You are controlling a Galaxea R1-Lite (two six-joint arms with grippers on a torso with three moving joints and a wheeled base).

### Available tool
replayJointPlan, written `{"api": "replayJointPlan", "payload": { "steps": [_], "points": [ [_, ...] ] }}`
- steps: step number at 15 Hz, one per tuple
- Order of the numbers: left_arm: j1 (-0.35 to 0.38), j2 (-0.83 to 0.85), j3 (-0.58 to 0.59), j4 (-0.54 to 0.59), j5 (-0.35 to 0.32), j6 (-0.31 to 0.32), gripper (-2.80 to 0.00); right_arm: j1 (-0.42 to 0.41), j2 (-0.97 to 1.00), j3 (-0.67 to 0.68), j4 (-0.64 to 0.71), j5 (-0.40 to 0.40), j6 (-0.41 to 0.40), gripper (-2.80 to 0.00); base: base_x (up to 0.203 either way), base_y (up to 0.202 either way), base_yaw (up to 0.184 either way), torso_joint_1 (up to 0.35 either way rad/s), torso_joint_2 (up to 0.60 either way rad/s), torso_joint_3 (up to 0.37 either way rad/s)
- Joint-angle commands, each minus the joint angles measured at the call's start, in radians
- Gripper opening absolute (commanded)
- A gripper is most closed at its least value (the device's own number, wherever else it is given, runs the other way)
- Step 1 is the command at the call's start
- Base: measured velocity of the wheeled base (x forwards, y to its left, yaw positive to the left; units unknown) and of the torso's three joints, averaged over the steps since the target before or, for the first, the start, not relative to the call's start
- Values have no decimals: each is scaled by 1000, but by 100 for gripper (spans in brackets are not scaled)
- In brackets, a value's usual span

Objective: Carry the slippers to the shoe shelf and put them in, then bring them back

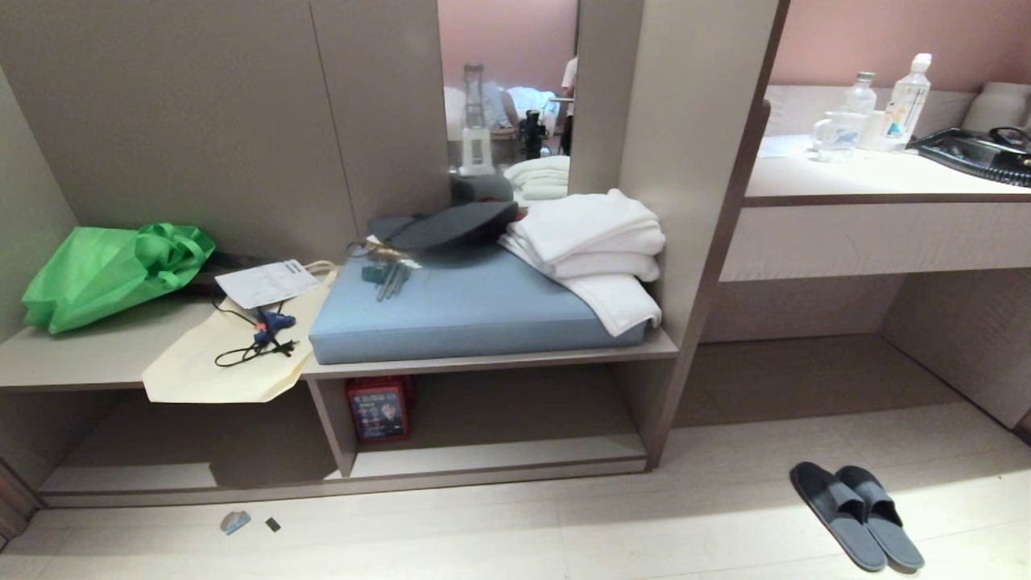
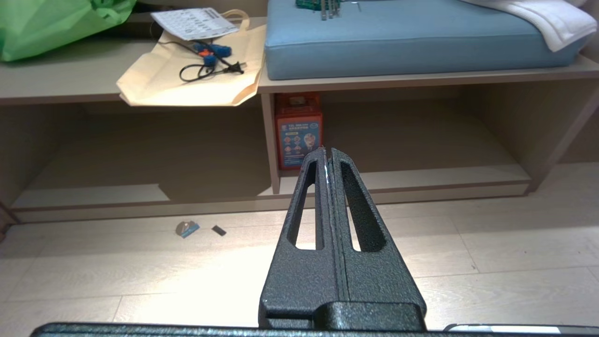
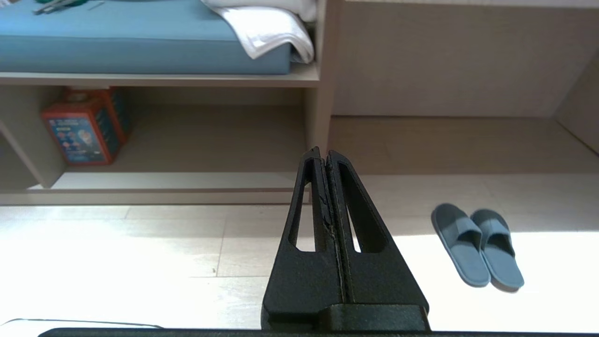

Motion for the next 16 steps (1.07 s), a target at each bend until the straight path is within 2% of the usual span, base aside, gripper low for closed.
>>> {"api": "replayJointPlan", "payload": {
  "steps": [1, 3, 16],
  "points": [
    [0, 0, 0, -1, 0, -2, -280, 1, 0, 0, 0, 0, 0, -280, 0, 0, 0, 0, 0, 0],
    [0, 0, 0, -1, 0, -2, -280, 1, 0, 0, 0, 0, 0, -280, -64, 0, 1, 4, 3, 0],
    [0, 0, 0, -1, 0, -3, -280, 1, 0, 0, 0, 2, 3, -280, -196, 0, 2, 2, 2, 3]
  ]
}}
